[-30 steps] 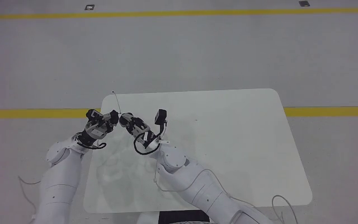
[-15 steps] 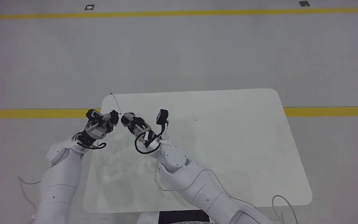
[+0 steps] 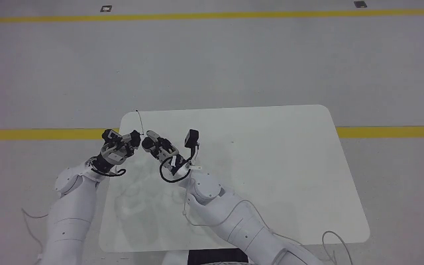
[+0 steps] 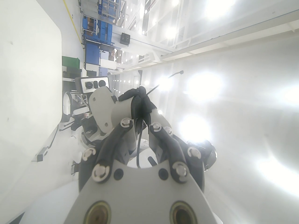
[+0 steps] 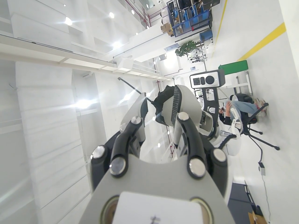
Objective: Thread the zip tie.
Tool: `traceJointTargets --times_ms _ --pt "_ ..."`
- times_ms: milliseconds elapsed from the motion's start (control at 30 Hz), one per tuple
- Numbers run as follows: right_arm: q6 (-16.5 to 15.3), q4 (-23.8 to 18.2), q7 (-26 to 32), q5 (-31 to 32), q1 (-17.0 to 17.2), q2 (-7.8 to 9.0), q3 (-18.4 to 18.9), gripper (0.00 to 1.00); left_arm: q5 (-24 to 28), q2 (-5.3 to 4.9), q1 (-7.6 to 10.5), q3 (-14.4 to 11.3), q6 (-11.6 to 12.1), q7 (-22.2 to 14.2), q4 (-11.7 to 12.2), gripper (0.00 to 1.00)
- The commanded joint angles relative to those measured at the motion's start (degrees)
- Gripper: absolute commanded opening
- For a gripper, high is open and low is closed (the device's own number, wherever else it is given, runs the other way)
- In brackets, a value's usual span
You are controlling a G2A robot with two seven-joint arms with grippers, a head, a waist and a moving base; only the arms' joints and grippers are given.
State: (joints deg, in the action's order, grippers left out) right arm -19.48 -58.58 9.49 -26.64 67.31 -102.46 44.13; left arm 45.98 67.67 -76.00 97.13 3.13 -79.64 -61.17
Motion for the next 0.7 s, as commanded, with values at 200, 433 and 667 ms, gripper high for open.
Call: traceJointTargets --times_ms 200,433,667 --pt "0.00 0.15 0.21 -0.62 -0.27 -0.09 -0.36 0.15 0.00 0.00 0.00 0.00 0.00 0.00 0.00 0.00" --pt "0.00 0.47 0.30 -1.31 -0.62 -0.21 -0.75 0.15 0.00 0.00 0.00 0.00 0.00 0.00 0.00 0.00" --pt "0.00 0.62 0.03 -1.43 -0.81 -0.29 -0.88 0.16 0.00 0.00 0.00 0.00 0.00 0.00 0.00 0.00"
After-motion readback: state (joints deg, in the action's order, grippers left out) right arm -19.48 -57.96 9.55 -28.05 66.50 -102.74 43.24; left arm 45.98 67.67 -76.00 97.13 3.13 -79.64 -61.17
